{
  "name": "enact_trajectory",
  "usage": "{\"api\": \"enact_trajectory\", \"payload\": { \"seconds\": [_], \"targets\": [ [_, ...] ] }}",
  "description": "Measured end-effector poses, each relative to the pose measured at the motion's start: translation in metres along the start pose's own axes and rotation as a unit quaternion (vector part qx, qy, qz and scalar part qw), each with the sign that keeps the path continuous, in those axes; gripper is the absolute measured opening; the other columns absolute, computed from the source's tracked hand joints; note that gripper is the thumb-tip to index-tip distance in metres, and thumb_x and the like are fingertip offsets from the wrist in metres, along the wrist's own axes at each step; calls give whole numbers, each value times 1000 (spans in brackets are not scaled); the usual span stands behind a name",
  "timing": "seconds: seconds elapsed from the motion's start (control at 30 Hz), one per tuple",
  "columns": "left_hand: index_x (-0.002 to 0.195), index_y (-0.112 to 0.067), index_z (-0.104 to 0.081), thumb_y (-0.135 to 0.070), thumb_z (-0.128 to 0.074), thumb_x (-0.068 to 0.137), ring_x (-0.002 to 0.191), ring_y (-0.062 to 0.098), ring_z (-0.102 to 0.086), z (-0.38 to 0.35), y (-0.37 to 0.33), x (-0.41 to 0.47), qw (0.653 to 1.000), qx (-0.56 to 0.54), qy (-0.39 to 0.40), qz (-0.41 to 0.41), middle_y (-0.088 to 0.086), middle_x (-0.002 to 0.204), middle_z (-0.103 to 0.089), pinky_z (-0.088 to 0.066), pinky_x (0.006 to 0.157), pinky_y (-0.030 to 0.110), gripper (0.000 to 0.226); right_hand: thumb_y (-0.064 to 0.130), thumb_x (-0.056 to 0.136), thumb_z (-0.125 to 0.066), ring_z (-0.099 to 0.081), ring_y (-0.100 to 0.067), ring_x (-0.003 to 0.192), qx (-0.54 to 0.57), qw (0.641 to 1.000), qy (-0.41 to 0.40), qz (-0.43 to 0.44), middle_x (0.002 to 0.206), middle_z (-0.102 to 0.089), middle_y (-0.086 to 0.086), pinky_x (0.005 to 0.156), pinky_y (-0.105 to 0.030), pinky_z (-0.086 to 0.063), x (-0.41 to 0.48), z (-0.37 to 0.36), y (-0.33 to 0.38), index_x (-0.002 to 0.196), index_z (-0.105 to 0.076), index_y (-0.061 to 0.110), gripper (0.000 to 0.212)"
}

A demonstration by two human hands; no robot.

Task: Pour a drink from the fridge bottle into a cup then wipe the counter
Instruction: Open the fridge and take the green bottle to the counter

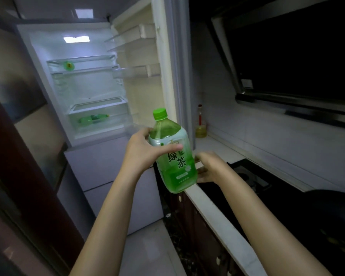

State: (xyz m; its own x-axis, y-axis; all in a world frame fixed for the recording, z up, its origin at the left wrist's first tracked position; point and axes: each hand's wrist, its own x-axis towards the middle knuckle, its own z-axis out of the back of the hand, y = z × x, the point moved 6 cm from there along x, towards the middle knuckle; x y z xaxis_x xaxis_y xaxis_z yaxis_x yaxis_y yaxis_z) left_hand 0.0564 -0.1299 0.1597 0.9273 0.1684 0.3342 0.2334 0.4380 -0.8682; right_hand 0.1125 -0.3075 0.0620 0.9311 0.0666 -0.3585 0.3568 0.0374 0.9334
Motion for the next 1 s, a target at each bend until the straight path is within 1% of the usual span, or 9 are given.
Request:
{"api": "enact_trajectory", "payload": {
  "seconds": [0.1,0.27,0.4,0.47,0.57,0.67,0.77,0.9,1.0],
  "targets": [
    [102,-22,-72,-51,-93,37,87,4,-71,-18,-6,2,999,-46,18,-10,-7,92,-76,-58,83,32,74,6,91,-40,-61,-36,75,57,998,-40,-4,101,-59,-32,63,-42,-55,-7,32,-9,106,-50,1,19],
    [106,-15,-70,-52,-96,29,86,9,-71,-59,-18,5,995,-82,41,-28,-2,93,-75,-59,81,33,89,11,93,-36,-61,-32,73,103,989,-104,-23,101,-59,-30,58,-36,-52,-31,81,-26,103,-53,4,22],
    [115,-13,-65,-54,-90,35,89,5,-68,-105,-35,-8,989,-115,77,-61,-5,98,-72,-53,76,22,93,12,95,-36,-60,-30,73,155,975,-153,-38,102,-58,-27,61,-36,-51,-69,126,-46,91,-56,6,22],
    [116,-13,-66,-51,-92,40,87,1,-67,-130,-46,-19,983,-126,107,-77,-6,98,-73,-52,75,18,89,11,95,-37,-59,-30,74,193,964,-181,-38,101,-58,-27,71,-39,-52,-93,150,-60,86,-55,6,21],
    [111,-11,-69,-38,-95,47,73,-11,-66,-169,-62,-42,969,-152,170,-96,-9,89,-73,-48,61,6,74,13,95,-35,-60,-31,76,213,948,-235,-36,106,-58,-30,83,-42,-50,-129,185,-82,96,-55,6,21],
    [109,-10,-69,-30,-96,49,69,-5,-69,-211,-77,-72,947,-183,248,-96,-5,83,-75,-51,56,12,69,14,93,-34,-61,-33,75,220,925,-310,-32,103,-60,-32,74,-41,-53,-169,217,-105,107,-56,3,29],
    [107,-17,-70,-41,-94,44,78,0,-71,-247,-93,-105,923,-197,311,-109,-7,85,-76,-57,64,21,71,14,92,-34,-62,-32,72,250,893,-373,-34,95,-61,-30,64,-37,-53,-215,241,-132,102,-57,4,27],
    [107,-20,-70,-40,-95,49,78,-12,-66,-285,-117,-156,888,-208,389,-130,-16,90,-72,-52,67,12,67,14,93,-33,-60,-31,71,273,853,-444,-34,84,-59,-25,71,-40,-53,-282,262,-164,91,-54,7,23],
    [109,-19,-71,-40,-95,47,81,-8,-68,-308,-134,-197,863,-212,438,-136,-14,91,-73,-57,76,21,69,12,92,-32,-61,-32,71,297,813,-500,-27,82,-59,-24,72,-43,-54,-334,273,-190,87,-54,5,24]
  ]
}}
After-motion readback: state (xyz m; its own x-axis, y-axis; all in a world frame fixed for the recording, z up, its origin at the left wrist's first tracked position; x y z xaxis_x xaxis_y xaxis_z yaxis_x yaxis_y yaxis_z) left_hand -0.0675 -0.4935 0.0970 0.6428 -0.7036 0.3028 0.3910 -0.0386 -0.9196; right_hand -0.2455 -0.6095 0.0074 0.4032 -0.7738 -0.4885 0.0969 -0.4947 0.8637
